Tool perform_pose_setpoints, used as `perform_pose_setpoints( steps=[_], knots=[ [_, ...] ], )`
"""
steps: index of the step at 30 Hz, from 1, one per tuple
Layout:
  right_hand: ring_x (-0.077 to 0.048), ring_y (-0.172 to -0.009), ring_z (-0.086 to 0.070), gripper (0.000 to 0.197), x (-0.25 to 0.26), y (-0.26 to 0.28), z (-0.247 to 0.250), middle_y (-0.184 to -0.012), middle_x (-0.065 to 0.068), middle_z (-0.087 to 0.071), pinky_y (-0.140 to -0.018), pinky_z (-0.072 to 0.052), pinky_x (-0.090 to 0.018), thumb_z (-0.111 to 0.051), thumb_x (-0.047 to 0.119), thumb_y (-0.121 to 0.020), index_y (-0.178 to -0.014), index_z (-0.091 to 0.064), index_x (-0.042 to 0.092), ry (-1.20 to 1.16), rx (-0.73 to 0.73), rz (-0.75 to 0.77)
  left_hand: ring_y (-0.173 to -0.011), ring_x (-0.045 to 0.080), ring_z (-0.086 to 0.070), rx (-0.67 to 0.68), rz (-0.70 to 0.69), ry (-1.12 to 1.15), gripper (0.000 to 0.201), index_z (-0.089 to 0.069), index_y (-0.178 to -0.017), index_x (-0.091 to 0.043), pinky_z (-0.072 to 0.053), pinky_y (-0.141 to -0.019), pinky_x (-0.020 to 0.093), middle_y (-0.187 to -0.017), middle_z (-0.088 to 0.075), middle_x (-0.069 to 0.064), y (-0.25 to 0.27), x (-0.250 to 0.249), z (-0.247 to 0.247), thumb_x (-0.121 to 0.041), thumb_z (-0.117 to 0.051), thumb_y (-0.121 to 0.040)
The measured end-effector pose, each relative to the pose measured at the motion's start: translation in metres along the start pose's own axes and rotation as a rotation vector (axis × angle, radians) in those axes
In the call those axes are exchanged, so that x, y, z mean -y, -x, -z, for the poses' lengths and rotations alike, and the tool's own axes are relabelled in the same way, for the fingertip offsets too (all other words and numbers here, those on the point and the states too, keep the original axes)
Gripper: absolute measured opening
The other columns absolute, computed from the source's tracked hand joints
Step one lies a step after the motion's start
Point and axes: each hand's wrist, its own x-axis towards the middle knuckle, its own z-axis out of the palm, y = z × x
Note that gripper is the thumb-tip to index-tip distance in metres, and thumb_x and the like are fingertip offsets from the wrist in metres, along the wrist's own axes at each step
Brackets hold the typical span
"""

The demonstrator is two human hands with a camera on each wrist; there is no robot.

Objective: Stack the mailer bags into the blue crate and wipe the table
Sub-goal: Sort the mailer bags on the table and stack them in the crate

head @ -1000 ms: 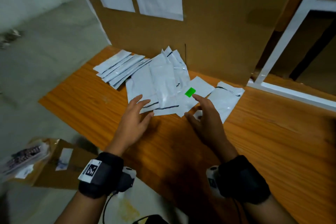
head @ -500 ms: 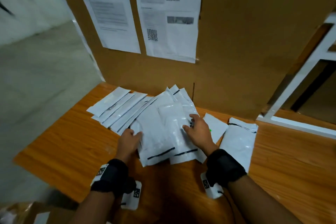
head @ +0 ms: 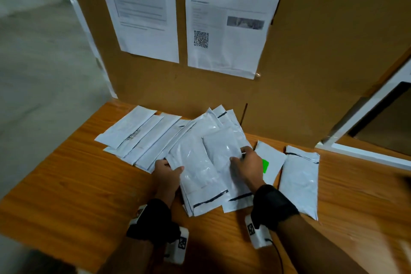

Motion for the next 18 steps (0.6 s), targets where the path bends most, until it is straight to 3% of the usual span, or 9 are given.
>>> perform_pose_setpoints(
  steps=[2,4,9,12,14,16,18],
  knots=[
    [-0.028,-0.086,-0.064,0.018,-0.003,0.003,0.003,-0.091,-0.006,-0.068,-0.071,-0.047,-0.032,-0.064,0.016,-0.083,-0.1,-0.059,0.011,-0.053,-0.023,-0.009,-0.1,0.032,-0.06,-0.017,-0.026,-0.06,0.047,-0.049,-0.119,-0.001,-0.053,-0.085,0.041,-0.11,-0.061,0.016,0.005,-0.001,0.0,-0.002,-0.074,-0.079],
    [-0.027,-0.086,-0.064,0.02,-0.005,0.007,0.009,-0.094,-0.006,-0.068,-0.073,-0.048,-0.033,-0.06,0.014,-0.087,-0.107,-0.056,0.011,-0.096,-0.022,-0.009,-0.095,0.028,-0.056,-0.016,-0.046,-0.093,0.037,-0.046,-0.117,0.002,-0.051,-0.083,0.039,-0.106,-0.058,0.014,0.01,-0.002,0.001,0.003,-0.064,-0.085],
    [-0.022,-0.077,-0.057,0.027,-0.011,0.023,0.032,-0.09,-0.004,-0.062,-0.07,-0.041,-0.029,-0.054,0.015,-0.094,-0.12,-0.046,0.011,-0.139,-0.052,-0.004,-0.094,0.033,-0.06,0.003,-0.076,-0.149,0.014,-0.05,-0.1,0.002,-0.051,-0.08,0.036,-0.09,-0.056,0.012,0.021,0.0,0.007,0.01,-0.051,-0.088],
    [-0.021,-0.077,-0.059,0.029,-0.02,0.035,0.049,-0.092,-0.005,-0.062,-0.066,-0.04,-0.028,-0.053,0.016,-0.095,-0.122,-0.043,0.012,-0.171,-0.088,0.015,-0.1,0.033,-0.06,0.03,-0.084,-0.272,0.024,-0.051,-0.108,0.004,-0.052,-0.085,0.039,-0.102,-0.061,0.019,0.034,-0.001,0.015,0.01,-0.052,-0.085],
    [-0.019,-0.074,-0.059,0.03,-0.027,0.048,0.062,-0.093,-0.008,-0.065,-0.058,-0.039,-0.024,-0.054,0.015,-0.095,-0.123,-0.043,0.012,-0.19,-0.113,0.037,-0.1,0.037,-0.062,0.039,-0.15,-0.492,0.039,-0.045,-0.121,0.008,-0.052,-0.087,0.041,-0.109,-0.062,0.023,0.047,-0.001,0.022,0.004,-0.056,-0.084],
    [-0.02,-0.076,-0.058,0.034,-0.036,0.063,0.079,-0.099,-0.012,-0.067,-0.062,-0.039,-0.026,-0.054,0.014,-0.095,-0.127,-0.041,0.012,-0.215,-0.12,0.06,-0.09,0.033,-0.064,-0.004,-0.279,-0.727,0.053,-0.035,-0.132,0.006,-0.054,-0.078,0.04,-0.105,-0.065,0.021,0.065,-0.002,0.029,-0.003,-0.057,-0.085],
    [-0.018,-0.076,-0.056,0.046,-0.046,0.08,0.099,-0.102,-0.006,-0.064,-0.07,-0.041,-0.027,-0.055,0.012,-0.095,-0.137,-0.036,0.015,-0.233,-0.128,0.08,-0.073,0.026,-0.06,-0.047,-0.396,-0.79,0.049,-0.036,-0.134,-0.002,-0.048,-0.061,0.035,-0.09,-0.065,0.015,0.091,-0.007,0.034,-0.002,-0.052,-0.088]
  ],
)
